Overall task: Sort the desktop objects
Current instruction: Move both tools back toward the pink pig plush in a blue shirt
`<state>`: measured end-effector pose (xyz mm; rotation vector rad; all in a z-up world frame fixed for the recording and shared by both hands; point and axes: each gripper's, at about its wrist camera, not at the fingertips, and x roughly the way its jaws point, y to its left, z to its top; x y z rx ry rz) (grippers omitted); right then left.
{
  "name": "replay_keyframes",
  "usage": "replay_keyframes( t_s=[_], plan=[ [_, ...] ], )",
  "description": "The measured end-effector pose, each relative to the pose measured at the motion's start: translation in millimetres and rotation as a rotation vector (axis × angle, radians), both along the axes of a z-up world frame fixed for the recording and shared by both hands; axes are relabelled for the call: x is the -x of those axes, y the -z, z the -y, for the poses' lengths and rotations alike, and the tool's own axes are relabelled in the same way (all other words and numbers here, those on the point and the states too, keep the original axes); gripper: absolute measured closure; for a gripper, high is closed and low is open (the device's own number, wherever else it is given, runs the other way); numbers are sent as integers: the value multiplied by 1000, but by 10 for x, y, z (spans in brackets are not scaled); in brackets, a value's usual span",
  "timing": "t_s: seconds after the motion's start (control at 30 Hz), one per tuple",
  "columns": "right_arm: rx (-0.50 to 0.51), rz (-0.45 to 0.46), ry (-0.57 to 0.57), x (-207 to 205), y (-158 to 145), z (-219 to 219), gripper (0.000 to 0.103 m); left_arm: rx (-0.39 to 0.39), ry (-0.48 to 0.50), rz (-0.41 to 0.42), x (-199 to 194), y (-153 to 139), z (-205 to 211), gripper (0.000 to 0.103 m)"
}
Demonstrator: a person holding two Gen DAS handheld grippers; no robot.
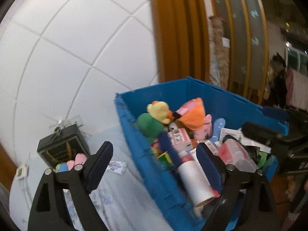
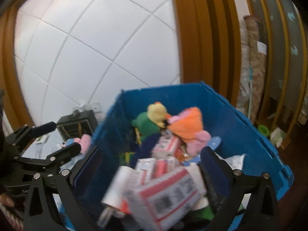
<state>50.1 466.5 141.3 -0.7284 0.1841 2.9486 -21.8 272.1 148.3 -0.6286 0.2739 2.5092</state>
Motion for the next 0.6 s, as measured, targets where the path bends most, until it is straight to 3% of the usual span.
replay_keyframes(
  t_s=[0.3,0.6],
  plan=[
    [-12,-82,-88,118,-132,834,0,-78,-149,58,266,146,1079,14],
    [-17,-67,-201,538,-52,1792,0,-57,-317,129,628,354,2180,14]
  ],
)
